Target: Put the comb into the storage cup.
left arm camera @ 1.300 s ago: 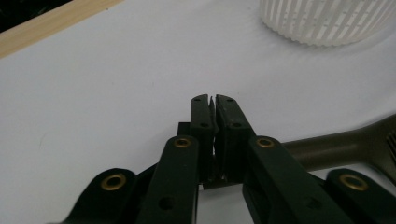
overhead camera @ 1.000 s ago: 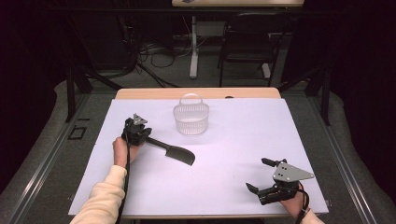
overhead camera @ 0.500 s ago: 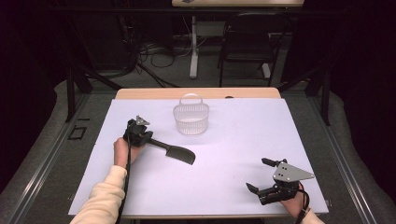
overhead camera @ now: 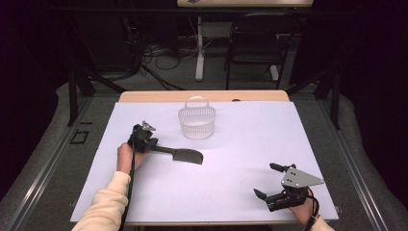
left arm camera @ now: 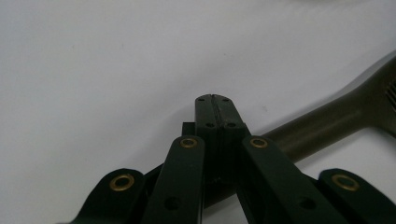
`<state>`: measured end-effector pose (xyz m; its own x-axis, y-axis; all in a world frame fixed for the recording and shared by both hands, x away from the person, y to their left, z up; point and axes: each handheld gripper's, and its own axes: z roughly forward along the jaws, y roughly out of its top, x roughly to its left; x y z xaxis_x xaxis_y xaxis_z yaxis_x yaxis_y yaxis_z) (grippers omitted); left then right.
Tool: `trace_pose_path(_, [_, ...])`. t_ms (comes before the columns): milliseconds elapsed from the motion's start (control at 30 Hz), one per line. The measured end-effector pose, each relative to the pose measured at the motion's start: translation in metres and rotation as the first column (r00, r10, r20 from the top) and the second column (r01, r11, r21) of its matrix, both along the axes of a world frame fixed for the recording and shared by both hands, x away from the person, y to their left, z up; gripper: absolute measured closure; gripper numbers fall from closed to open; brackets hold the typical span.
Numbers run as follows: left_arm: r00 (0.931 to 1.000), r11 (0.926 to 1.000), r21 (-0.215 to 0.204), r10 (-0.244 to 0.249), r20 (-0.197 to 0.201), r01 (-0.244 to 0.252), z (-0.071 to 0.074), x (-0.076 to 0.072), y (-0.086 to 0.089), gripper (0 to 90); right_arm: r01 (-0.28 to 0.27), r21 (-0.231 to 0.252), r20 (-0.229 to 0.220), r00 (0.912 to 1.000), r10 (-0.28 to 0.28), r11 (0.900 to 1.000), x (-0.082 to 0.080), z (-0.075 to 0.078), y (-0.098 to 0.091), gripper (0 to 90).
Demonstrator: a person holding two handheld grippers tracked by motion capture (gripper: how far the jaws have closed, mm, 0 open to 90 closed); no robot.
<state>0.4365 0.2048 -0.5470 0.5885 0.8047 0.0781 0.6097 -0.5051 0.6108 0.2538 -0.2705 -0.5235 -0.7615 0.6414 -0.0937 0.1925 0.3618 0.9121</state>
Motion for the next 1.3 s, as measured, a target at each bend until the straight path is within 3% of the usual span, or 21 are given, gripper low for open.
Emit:
trace_pose_path(267, [0.9998, 0.9996, 0.021, -0.019, -0.011, 0.019, 0.001, -0.006, 0.001, 89.8, -0.001, 0.003, 0.001, 1.0, 0.001, 1.0, 0.0, 0.0, 0.001, 0.0])
trace_pose_path(1300, [0.998, 0.9982, 0.026, -0.052, -0.036, 0.053, 0.001, -0.016, 0.003, 88.5, -0.004, -0.001, 0.0, 1.0, 0.004, 1.0, -0.001, 0.001, 0.0, 0.0])
